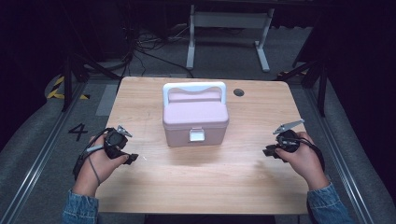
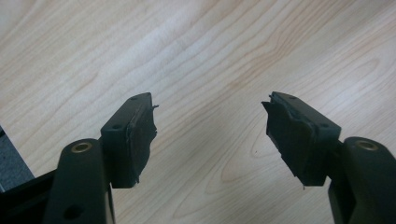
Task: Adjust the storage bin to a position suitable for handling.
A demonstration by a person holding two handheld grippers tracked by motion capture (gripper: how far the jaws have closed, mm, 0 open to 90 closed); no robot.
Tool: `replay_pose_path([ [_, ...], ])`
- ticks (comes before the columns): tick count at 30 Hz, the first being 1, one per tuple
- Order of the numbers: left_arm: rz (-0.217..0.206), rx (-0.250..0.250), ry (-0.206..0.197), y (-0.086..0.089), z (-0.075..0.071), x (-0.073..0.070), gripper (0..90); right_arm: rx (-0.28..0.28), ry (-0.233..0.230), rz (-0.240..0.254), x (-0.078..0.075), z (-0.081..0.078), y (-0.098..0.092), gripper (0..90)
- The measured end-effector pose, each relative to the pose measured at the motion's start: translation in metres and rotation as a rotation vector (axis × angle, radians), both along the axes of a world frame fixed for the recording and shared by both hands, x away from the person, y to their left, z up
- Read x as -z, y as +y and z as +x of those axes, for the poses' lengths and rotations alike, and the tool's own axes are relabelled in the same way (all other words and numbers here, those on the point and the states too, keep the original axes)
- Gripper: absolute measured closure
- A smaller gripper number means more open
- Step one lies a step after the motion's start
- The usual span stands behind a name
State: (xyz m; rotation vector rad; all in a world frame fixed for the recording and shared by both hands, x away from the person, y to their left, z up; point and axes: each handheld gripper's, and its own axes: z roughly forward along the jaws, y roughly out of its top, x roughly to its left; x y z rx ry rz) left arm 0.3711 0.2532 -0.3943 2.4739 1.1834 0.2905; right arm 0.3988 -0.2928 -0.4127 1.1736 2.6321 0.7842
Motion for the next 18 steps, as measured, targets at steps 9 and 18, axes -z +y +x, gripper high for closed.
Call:
replay_pose_path([
  [9, -0.072, 0.045, -0.014, -0.009, 0.011, -0.011, 56.1, -0.032, -0.055, 0.065, -0.018, 0.028, 0.015, 81.1],
  [18, -0.160, 0.059, -0.041, -0.025, 0.055, -0.020, 89.1, -0.064, -0.089, 0.157, -0.030, 0.078, 0.046, 90.0],
])
